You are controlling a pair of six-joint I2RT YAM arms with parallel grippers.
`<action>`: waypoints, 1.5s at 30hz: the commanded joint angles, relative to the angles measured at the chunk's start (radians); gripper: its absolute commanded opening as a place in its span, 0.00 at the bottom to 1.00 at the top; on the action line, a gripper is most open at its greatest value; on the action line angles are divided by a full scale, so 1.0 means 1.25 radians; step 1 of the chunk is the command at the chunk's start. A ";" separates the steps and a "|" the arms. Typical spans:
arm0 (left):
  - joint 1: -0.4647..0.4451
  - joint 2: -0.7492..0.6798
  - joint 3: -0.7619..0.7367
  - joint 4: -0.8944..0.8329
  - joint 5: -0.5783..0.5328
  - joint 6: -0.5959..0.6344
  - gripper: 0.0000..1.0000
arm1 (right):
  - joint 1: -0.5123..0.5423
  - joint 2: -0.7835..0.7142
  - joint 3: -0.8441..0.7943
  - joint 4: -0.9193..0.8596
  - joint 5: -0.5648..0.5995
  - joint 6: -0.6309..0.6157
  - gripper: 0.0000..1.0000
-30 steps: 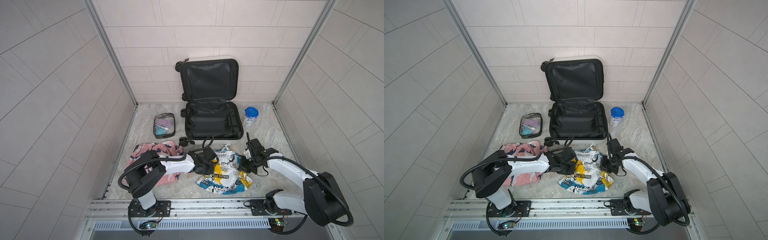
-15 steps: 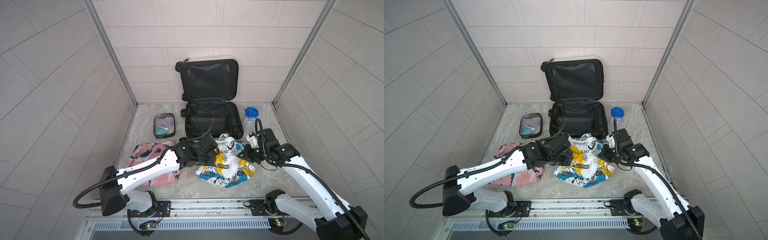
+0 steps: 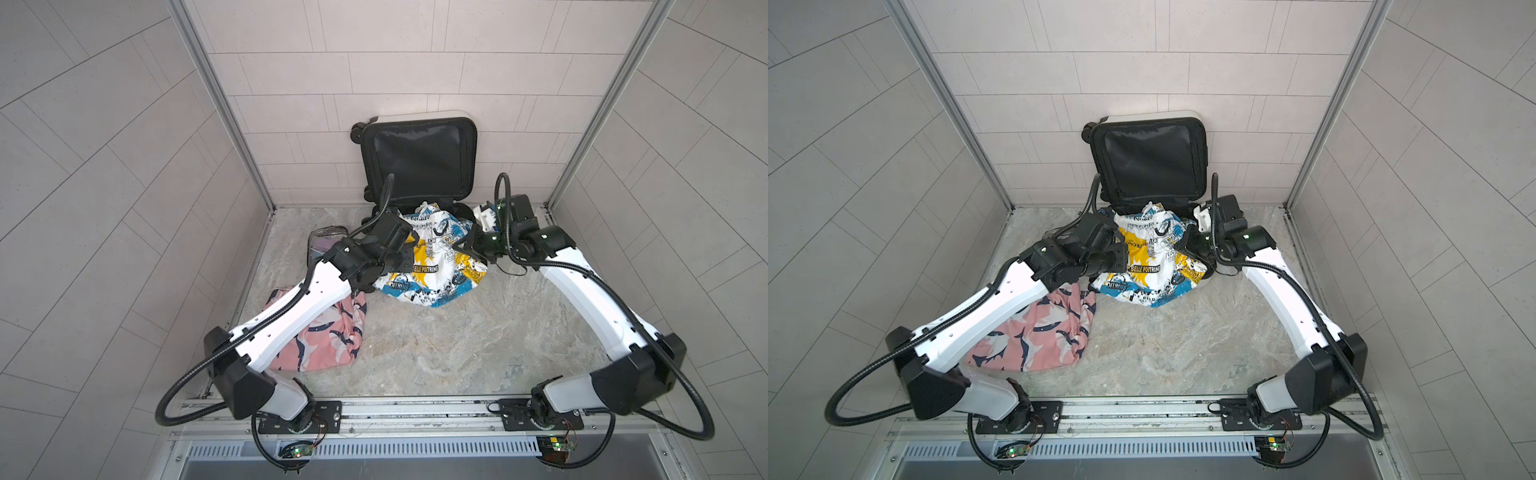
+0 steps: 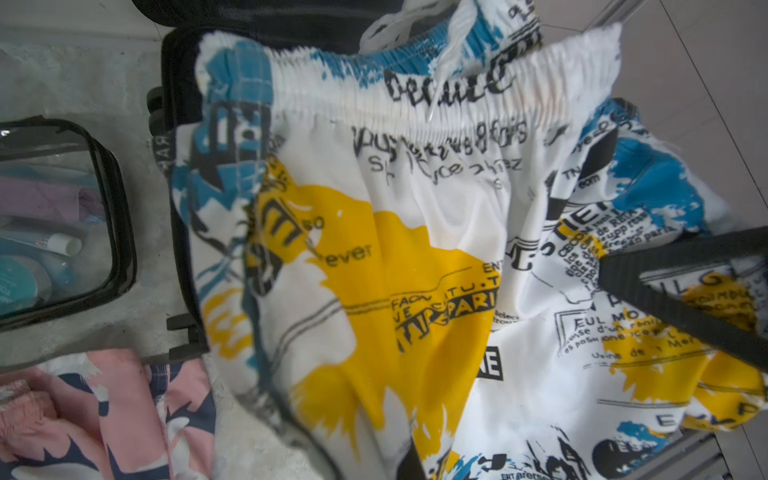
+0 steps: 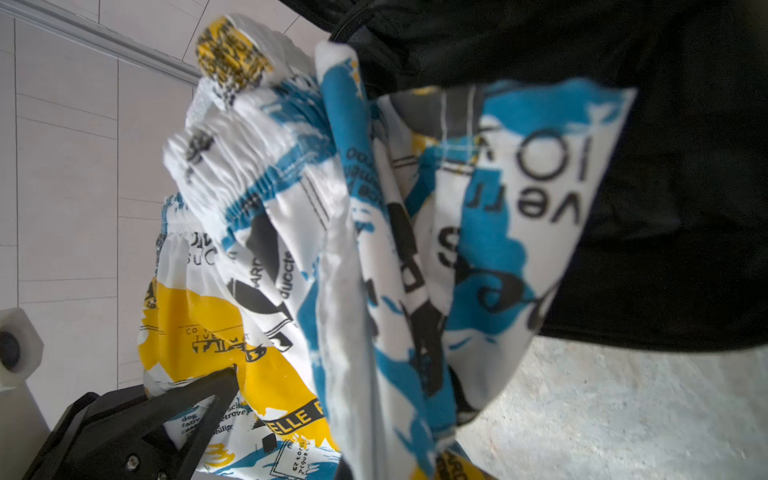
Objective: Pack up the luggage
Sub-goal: 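Lift the shorts with both grippers and carry them over the suitcase, then lower the shorts into the suitcase and open both grippers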
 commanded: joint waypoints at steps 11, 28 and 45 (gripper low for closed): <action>0.177 0.332 0.255 0.098 0.103 0.085 0.00 | -0.065 0.424 0.387 -0.031 0.036 -0.053 0.00; 0.247 0.602 0.346 0.084 0.166 0.059 0.10 | -0.099 0.662 0.524 -0.068 0.082 -0.066 0.47; 0.268 0.545 0.362 0.017 0.165 0.055 0.64 | -0.110 0.510 0.479 -0.136 0.228 -0.114 0.79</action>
